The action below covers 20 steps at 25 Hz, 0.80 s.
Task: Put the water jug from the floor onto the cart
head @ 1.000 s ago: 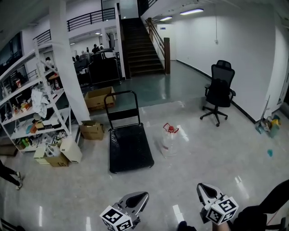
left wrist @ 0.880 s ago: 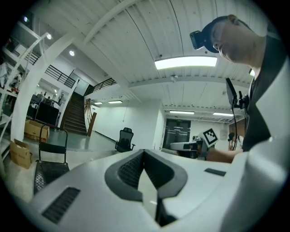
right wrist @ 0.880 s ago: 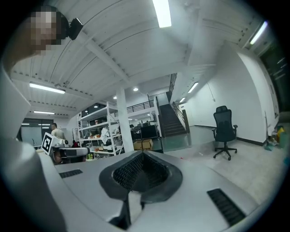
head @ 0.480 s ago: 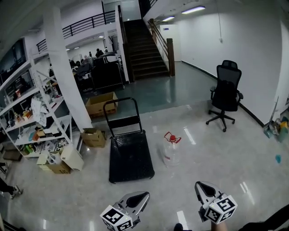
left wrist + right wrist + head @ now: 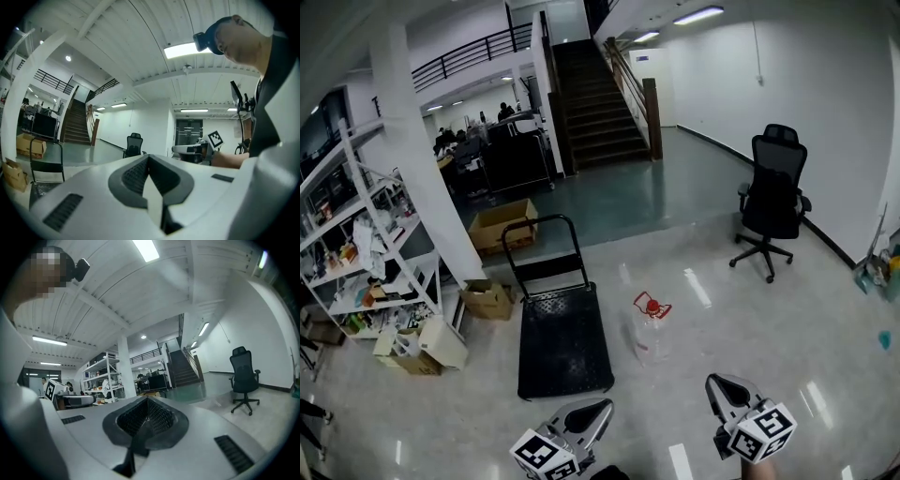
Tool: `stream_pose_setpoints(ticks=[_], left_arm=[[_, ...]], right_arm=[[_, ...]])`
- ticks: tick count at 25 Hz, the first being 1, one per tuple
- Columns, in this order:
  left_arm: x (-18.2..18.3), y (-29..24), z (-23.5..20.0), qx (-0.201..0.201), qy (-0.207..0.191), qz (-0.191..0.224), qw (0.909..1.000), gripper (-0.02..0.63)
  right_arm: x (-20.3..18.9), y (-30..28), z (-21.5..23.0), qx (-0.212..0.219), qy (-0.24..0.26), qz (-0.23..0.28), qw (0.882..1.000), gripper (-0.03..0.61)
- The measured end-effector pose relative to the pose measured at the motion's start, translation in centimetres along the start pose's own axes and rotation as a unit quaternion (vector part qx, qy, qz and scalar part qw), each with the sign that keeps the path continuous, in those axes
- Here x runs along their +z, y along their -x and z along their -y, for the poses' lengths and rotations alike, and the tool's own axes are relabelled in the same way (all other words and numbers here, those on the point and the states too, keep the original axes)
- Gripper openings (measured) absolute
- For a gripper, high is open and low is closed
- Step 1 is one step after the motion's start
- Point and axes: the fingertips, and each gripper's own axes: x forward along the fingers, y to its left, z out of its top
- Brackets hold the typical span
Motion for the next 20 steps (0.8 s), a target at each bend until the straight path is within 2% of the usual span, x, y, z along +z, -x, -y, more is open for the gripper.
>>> stream_pose_setpoints(ticks=[4,7,12,16,20], left_arm=[[0.3,-3.3,-6.1,0.000,0.006,0.005,1.0000,0.002],[0.1,-5.3,-12.2,-0.001,0.003,0.013,0.9999,0.002],[1.9,-7.9,-21.8,-0.008,0.002,0.018,0.9998,0.002],[1.4,-10.1,-27.7,-0.013,0.001,0.013,0.9998,0.002],[1.2,-12.4,-31.8,-0.014,0.020,0.005,0.9997,0.002]], right_arm=[[0.0,-5.5,2.7,-0.012,0.005,-0.007,1.000,0.002],[0.1,-10.7,4.0,-0.022,0.010,-0.006,1.000,0.002],[1.4,-19.9,5.4,-0.038,0.006,-0.005,0.999,0.002],[1.4,-25.4,6.5,-0.044,0.004,-0.008,0.999,0.002],[1.8,-30.1,8.5,-0.057,0.005,-0.025,0.998,0.002]])
